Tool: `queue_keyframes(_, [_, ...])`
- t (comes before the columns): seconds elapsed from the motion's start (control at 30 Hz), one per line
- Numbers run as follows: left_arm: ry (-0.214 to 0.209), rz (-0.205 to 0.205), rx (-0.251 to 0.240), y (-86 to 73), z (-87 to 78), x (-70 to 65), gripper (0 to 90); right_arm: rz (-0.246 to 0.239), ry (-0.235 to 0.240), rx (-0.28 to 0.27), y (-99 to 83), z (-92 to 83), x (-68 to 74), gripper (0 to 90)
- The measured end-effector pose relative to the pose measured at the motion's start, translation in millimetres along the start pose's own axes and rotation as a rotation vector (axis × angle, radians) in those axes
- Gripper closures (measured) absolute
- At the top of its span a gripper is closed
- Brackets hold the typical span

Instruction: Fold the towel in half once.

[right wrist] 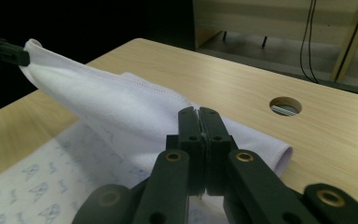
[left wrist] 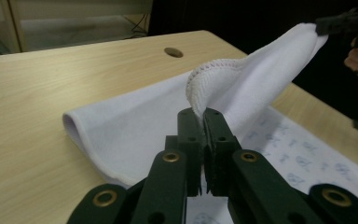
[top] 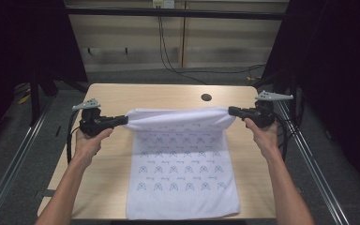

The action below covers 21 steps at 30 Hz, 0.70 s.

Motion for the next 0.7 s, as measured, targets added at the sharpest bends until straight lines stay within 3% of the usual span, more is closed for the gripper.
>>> queue_keyframes(0.23, [-0.011,0.051,-0.010,12.4,-17.4,-23.7,87.0,-0.040,0.052,-0.040,14.4,-29.6,24.6,88.9])
queue_keyframes(0.27, [-0.029,0.067,-0.029,16.5,-24.6,-33.6,87.0,-0.044,0.054,-0.042,15.8,-33.4,26.3,88.9])
queue_keyframes(0.4, [-0.050,0.073,-0.071,25.1,-38.1,-50.5,87.0,-0.052,0.065,-0.052,21.7,-45.3,34.1,88.9])
queue_keyframes(0.5, [-0.088,0.072,-0.126,35.6,-49.1,-67.4,87.0,-0.087,0.068,-0.058,30.2,-54.9,41.9,88.9])
queue_keyframes(0.53, [-0.100,0.090,-0.139,37.9,-53.1,-74.5,87.0,-0.092,0.075,-0.067,33.7,-59.4,44.9,88.9])
queue_keyframes(0.57, [-0.100,0.090,-0.139,37.9,-53.1,-74.5,87.0,-0.092,0.075,-0.067,33.7,-59.4,44.9,88.9])
queue_keyframes(0.6, [-0.100,0.119,-0.131,34.7,-58.0,-82.1,87.0,-0.106,0.085,-0.081,37.1,-68.3,51.2,88.9])
queue_keyframes(0.67, [-0.107,0.112,-0.117,28.7,-57.5,-82.9,86.9,-0.113,0.086,-0.076,35.3,-71.2,53.6,88.9])
queue_keyframes(0.7, [-0.099,0.103,-0.076,10.4,-56.0,-80.4,86.9,-0.117,0.089,-0.041,24.1,-74.2,56.3,88.9])
Point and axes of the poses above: each handheld gripper's, and its own axes: z roughly forward along the jaws, y roughly out of its top, x roughly to its left, the point moved 7 cm from there along z, roughly forward along the jaws, and after that the axes turned 10 degrees about -x, right-handed, at the moved point
